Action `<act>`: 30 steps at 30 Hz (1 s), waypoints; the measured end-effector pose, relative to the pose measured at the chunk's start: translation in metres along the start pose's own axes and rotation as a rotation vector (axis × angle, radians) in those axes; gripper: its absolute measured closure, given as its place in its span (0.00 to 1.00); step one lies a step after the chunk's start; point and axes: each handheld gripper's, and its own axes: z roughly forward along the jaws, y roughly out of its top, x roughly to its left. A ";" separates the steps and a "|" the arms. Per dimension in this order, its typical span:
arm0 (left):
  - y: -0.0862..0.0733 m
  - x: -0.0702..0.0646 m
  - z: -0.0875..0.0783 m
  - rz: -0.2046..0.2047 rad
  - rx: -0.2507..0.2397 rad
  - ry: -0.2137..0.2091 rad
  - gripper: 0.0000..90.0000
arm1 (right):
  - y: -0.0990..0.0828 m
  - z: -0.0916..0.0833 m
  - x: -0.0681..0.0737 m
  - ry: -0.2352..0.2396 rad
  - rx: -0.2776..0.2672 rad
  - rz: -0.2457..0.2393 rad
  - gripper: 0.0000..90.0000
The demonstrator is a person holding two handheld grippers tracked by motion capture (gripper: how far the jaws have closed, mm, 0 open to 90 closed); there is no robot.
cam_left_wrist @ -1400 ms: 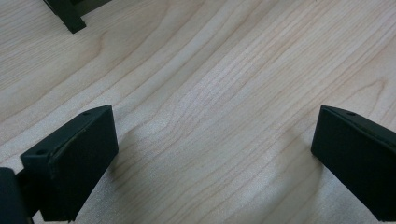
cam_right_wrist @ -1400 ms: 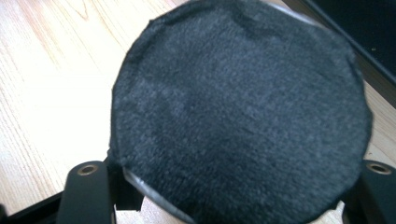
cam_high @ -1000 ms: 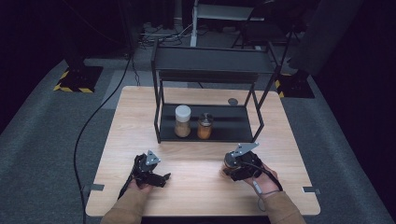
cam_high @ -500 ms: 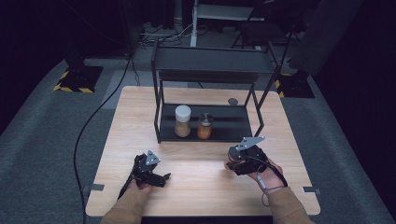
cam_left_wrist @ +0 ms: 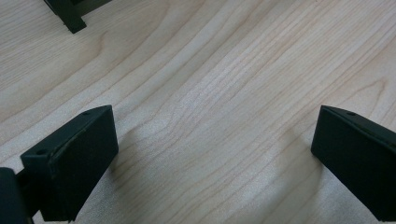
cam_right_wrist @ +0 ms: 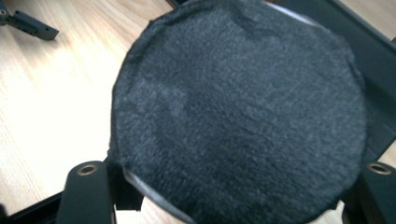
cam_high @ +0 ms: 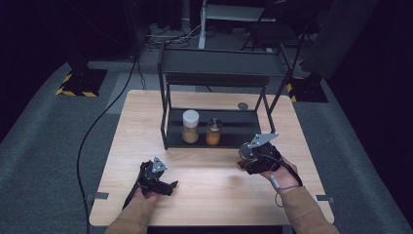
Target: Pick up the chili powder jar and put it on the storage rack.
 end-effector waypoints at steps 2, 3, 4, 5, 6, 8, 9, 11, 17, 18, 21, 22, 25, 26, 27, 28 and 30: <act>0.000 0.000 0.000 0.000 0.000 0.000 0.00 | 0.004 -0.001 -0.002 -0.002 -0.003 -0.004 0.34; 0.000 0.000 0.000 -0.002 0.001 -0.001 0.00 | 0.006 -0.001 -0.003 -0.001 -0.005 -0.005 0.34; 0.000 0.000 0.000 -0.001 0.001 0.000 0.00 | 0.008 -0.002 -0.004 -0.002 -0.006 -0.003 0.34; 0.000 0.000 0.000 -0.002 0.001 -0.001 0.00 | 0.010 -0.002 -0.005 -0.003 -0.006 -0.002 0.34; 0.000 0.000 0.000 -0.001 0.001 0.000 0.00 | 0.012 -0.002 -0.006 -0.005 -0.009 -0.003 0.34; 0.000 0.000 0.000 0.000 -0.001 0.003 0.00 | 0.015 -0.001 -0.009 -0.008 -0.006 0.001 0.34; 0.000 -0.001 0.000 -0.001 0.000 0.004 0.00 | 0.017 -0.001 -0.010 -0.010 -0.006 0.003 0.34; 0.000 -0.001 0.000 -0.003 0.000 0.005 0.00 | 0.020 0.001 -0.013 -0.013 -0.006 0.008 0.34; 0.000 -0.001 0.000 -0.004 0.001 0.006 0.00 | 0.030 0.005 -0.020 -0.020 -0.003 0.015 0.34; 0.001 -0.001 0.000 -0.004 0.001 0.006 0.00 | 0.031 0.005 -0.021 -0.022 -0.002 0.014 0.34; 0.001 -0.001 0.000 -0.004 0.001 0.006 0.00 | 0.036 0.007 -0.024 -0.031 -0.001 0.016 0.34; 0.001 -0.001 0.000 -0.003 0.001 0.006 0.00 | 0.038 0.007 -0.025 -0.032 -0.002 0.018 0.34; 0.000 -0.001 0.000 -0.004 0.000 0.006 0.00 | 0.042 0.010 -0.029 -0.038 0.002 0.021 0.34; 0.000 -0.001 0.000 -0.004 0.000 0.006 0.00 | 0.043 0.011 -0.030 -0.040 0.002 0.024 0.34; 0.000 -0.001 0.000 -0.005 0.000 0.006 0.00 | 0.044 0.012 -0.032 -0.041 0.003 0.025 0.34; 0.000 -0.001 0.000 -0.004 0.000 0.006 0.00 | 0.046 0.013 -0.034 -0.043 0.004 0.027 0.34; 0.000 -0.001 0.000 -0.006 -0.001 0.006 0.00 | 0.049 0.016 -0.038 -0.046 0.007 0.034 0.34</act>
